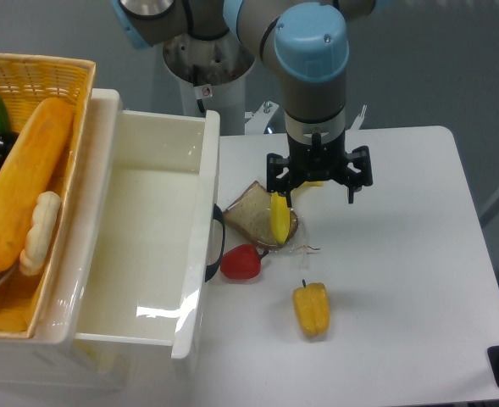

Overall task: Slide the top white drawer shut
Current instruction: 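Raise the gripper from the banana and swing it toward the drawer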

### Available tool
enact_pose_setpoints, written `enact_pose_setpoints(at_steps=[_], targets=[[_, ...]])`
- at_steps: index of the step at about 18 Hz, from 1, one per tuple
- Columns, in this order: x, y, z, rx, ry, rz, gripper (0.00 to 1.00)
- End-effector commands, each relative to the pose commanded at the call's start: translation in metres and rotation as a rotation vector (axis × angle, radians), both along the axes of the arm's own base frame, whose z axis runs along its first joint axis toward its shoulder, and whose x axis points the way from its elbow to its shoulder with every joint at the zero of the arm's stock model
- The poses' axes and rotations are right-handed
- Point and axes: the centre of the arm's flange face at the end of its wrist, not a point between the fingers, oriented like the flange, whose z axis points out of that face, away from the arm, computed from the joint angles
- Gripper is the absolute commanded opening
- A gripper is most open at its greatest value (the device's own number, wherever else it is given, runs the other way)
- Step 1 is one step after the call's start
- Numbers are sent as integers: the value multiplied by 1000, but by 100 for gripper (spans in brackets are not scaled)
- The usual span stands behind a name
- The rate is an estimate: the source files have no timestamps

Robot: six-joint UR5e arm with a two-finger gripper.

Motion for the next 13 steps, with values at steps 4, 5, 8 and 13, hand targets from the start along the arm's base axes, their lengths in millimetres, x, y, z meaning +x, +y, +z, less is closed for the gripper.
enact_pose_setpoints(at_steps=[4, 5, 8, 13], targets=[[-2, 0, 0, 0, 4, 5, 100], [-2, 0, -1, -1, 3, 5, 100], [-8, -2, -9, -10, -8, 25, 100], [-22, 5, -38, -20, -48, 116, 100]])
